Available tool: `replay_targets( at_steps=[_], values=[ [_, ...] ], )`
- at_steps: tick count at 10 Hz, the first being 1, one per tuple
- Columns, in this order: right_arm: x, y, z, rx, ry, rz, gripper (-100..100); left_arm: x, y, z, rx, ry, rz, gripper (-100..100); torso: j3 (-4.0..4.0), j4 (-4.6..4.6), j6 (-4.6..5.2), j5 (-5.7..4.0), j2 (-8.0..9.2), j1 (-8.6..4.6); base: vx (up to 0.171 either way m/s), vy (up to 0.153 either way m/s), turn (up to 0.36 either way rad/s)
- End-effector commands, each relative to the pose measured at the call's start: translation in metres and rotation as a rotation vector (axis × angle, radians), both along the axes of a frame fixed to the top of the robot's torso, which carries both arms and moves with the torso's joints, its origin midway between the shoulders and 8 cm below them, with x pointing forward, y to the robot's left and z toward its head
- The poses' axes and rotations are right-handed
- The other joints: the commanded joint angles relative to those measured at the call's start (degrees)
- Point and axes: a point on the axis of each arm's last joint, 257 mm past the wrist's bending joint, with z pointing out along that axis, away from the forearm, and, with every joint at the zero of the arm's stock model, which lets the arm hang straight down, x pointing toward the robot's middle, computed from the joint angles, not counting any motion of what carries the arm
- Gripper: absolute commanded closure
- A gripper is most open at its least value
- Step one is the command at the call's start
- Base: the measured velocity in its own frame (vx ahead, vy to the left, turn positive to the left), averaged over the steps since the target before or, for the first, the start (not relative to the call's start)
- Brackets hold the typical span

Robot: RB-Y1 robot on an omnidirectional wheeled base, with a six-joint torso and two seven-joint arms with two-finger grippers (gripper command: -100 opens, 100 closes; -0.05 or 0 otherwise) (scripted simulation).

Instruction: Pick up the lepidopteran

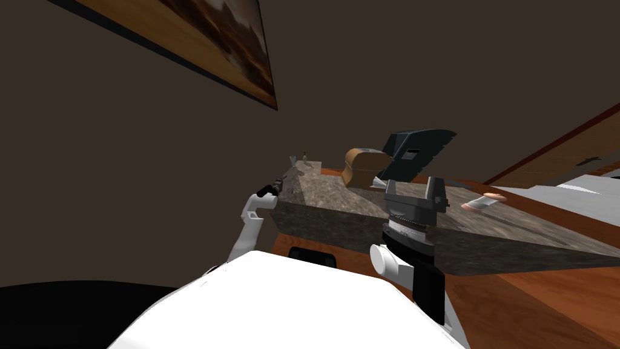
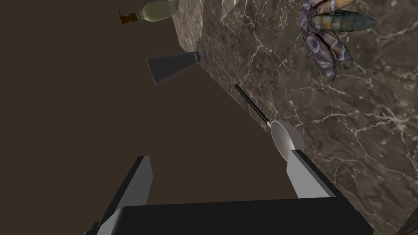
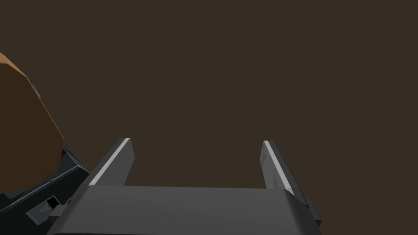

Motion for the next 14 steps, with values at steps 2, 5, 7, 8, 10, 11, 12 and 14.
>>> replay_targets(
  at_steps=[2, 5, 7, 8, 10, 11, 12, 14],
  values=[
    [0.0, 0.0, 0.0, 0.0, 0.0, 0.0, 0, 0.003, -0.002, -0.018, -0.001, 0.08, 0.004, -100, -0.01, 0.0, 0.02, 0.0, -0.02, 0.01, 0.012, 0.007, -0.058],
    [0.0, 0.0, 0.0, 0.0, 0.0, 0.0, 0, 0.003, -0.005, -0.032, -0.001, 0.152, 0.007, -100, -0.01, 0.0, 0.02, 0.0, -0.01, -0.01, 0.01, 0.004, -0.043],
    [0.0, 0.0, 0.0, 0.0, 0.0, 0.0, 0, 0.003, -0.009, -0.043, 0.002, 0.212, 0.009, -100, -0.01, 0.0, 0.01, 0.0, -0.03, 0.02, 0.015, 0.013, -0.051],
    [0.0, 0.0, 0.0, 0.0, 0.0, 0.0, 0, 0.001, -0.008, -0.046, 0.001, 0.222, 0.011, -100, -0.02, -0.01, 0.0, 0.01, -0.03, 0.03, 0.009, 0.004, 0.005],
    [0.0, 0.0, 0.0, 0.0, 0.0, 0.0, 0, 0.0, -0.012, -0.057, 0.005, 0.286, 0.014, -100, -0.01, 0.0, 0.01, 0.0, -0.01, 0.0, 0.012, 0.006, -0.059],
    [0.0, 0.0, 0.0, 0.0, 0.0, 0.0, 0, 0.002, -0.015, -0.062, 0.013, 0.316, 0.012, -100, -0.01, 0.0, 0.0, 0.0, -0.02, 0.01, 0.02, 0.013, -0.062],
    [0.0, 0.0, 0.0, 0.0, 0.0, 0.0, 0, -0.002, -0.015, -0.067, 0.01, 0.342, 0.016, -100, -0.02, -0.01, 0.0, 0.0, -0.04, 0.03, 0.022, 0.013, -0.039],
    [0.0, 0.0, 0.0, 0.0, 0.0, 0.0, 0, -0.004, -0.018, -0.076, 0.015, 0.398, 0.02, -100, -0.04, -0.01, 0.01, 0.01, -0.06, 0.05, 0.023, 0.019, -0.058]
  ],
)
